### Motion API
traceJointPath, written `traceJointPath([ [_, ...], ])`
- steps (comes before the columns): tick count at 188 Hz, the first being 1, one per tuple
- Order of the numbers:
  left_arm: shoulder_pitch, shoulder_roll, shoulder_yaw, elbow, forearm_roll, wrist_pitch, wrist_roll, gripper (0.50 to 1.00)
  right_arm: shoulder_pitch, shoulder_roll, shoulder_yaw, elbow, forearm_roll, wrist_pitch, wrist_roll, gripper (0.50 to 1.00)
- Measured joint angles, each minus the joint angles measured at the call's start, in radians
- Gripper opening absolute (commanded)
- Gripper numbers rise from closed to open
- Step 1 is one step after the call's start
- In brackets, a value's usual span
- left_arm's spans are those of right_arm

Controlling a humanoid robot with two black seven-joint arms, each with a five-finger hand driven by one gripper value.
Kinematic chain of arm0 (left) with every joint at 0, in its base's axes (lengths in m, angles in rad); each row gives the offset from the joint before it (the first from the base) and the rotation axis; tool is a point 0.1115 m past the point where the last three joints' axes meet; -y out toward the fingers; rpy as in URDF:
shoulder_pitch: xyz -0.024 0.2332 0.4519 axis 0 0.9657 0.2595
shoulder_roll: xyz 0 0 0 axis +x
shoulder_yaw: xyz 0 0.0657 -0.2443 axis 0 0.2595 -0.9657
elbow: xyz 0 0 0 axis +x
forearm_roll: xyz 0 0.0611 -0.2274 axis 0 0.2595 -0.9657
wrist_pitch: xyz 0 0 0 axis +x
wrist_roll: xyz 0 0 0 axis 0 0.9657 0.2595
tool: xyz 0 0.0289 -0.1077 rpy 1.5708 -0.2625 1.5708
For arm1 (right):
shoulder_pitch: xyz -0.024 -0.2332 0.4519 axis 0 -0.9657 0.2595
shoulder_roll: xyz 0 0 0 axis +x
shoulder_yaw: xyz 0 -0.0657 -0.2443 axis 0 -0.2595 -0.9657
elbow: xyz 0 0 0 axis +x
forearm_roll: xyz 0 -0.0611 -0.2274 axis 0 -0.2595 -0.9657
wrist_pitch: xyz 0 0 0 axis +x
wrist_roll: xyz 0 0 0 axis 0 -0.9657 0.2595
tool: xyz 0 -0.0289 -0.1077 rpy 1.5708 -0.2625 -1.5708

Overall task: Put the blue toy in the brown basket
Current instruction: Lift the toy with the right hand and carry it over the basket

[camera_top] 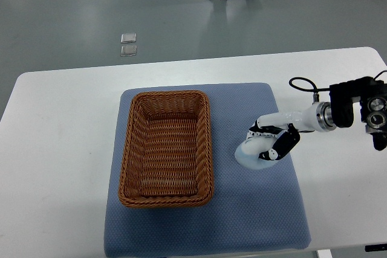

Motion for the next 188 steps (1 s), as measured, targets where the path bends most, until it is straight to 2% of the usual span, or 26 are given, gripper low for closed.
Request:
traceJointPath([
  [38,0.0,0.0,0.001,-0.001,0.0,0.0,0.0,1.0,0.163,0.035,0.025,-0.016,0.041,0.012,0.003,0.5],
  [75,0.0,0.0,0.001,-0.002,0.0,0.0,0.0,1.0,0.268,0.205,0.007,-0.137,0.069,0.004,0.003,0.5],
  [138,0.0,0.0,0.0,0.0,-0.001,0.0,-0.001,1.0,0.286,0.525,-0.047,-0.394,0.068,-0.038,0.003,0.5],
  [188,0.0,0.0,-0.001,0.001,-0.002,0.0,-0.001,1.0,0.237,0.708,-0.09,-0.548,0.054,-0.067,0.003,0.5],
])
